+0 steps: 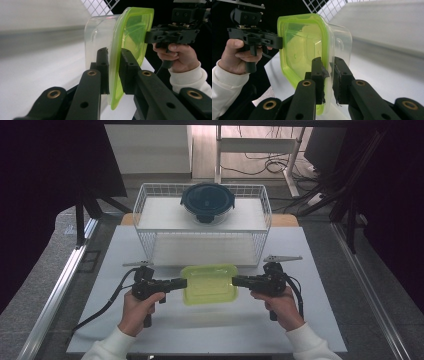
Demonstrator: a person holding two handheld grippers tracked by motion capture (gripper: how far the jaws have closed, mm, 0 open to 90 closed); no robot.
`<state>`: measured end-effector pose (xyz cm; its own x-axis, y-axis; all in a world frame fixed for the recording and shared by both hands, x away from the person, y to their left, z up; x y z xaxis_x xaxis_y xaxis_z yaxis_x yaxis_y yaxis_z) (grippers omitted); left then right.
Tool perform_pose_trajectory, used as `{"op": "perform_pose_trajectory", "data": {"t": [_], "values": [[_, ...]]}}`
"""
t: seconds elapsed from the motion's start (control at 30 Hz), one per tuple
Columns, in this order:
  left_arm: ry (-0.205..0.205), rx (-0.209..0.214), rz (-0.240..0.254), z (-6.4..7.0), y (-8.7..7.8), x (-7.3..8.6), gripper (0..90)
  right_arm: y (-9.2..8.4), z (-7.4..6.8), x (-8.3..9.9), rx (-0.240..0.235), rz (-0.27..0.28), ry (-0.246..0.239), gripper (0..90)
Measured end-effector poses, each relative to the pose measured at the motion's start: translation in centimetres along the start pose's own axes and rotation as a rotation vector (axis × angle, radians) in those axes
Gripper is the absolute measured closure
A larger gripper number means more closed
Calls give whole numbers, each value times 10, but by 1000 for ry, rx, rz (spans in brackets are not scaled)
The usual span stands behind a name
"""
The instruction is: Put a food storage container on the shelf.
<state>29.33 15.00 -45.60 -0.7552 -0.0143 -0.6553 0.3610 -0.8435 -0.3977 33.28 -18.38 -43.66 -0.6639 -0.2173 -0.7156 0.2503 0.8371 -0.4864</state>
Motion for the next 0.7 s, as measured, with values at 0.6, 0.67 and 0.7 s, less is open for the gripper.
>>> {"op": "perform_pose_trajectory", "data": {"t": [0.6, 0.67, 0.7], "values": [[81, -4, 58, 24, -21, -43, 797, -16, -20, -46, 27, 57, -82, 795], [93, -3, 66, 28, -24, -49, 797, -19, -23, -52, 26, 67, -95, 795], [99, -4, 69, 30, -26, -52, 797, -21, -25, -55, 27, 72, -99, 795]]}}
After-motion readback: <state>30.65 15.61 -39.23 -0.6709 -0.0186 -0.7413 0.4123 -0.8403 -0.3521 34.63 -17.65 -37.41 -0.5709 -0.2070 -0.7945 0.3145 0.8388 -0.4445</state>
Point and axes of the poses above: each handheld gripper's, and its own axes: y roughly forward along the jaws, x roughly out of its underside, z roughly to its right, the point moved 2 cm from there along y, roughly forward along the jaws, and after that the axes turned 3 degrees about -z, right-handed, at the moved point
